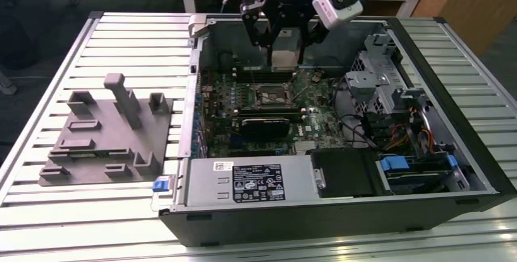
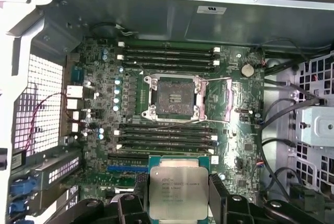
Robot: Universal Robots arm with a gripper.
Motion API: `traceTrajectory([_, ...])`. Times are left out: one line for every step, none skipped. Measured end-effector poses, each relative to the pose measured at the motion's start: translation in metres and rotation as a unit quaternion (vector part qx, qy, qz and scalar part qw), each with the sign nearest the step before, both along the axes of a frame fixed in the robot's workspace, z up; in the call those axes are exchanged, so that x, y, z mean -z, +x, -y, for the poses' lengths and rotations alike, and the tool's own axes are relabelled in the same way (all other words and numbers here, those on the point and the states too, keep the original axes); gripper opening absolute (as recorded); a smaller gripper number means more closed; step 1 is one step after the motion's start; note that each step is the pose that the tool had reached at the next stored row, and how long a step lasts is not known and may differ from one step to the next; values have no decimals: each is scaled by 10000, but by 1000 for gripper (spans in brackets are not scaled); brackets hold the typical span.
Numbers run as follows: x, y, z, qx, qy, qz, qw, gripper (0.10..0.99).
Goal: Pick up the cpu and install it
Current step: 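Pick up the cpu and move it towards the insertion slot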
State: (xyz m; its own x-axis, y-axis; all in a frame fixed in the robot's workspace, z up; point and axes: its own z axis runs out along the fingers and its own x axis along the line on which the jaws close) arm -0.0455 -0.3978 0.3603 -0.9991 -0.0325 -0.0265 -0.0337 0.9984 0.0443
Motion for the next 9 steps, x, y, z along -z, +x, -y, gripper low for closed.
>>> traceTrajectory([7, 1, -7, 0, 0, 0, 10000, 541])
traceTrajectory([15, 1, -14, 0, 0, 0, 10000, 541])
traceTrajectory([23, 3, -22, 0, 0, 0, 10000, 541])
traceTrajectory([30, 4, -29, 0, 0, 0, 10000, 541])
traceTrajectory([38, 5, -36, 0, 0, 0, 10000, 541])
traceTrajectory([46, 8, -44, -1, 0, 0, 10000, 541])
traceTrajectory([54, 9, -51, 0, 0, 0, 10000, 541])
traceTrajectory([62, 10, -58, 0, 0, 0, 10000, 541])
traceTrajectory([71, 12, -65, 0, 0, 0, 10000, 541])
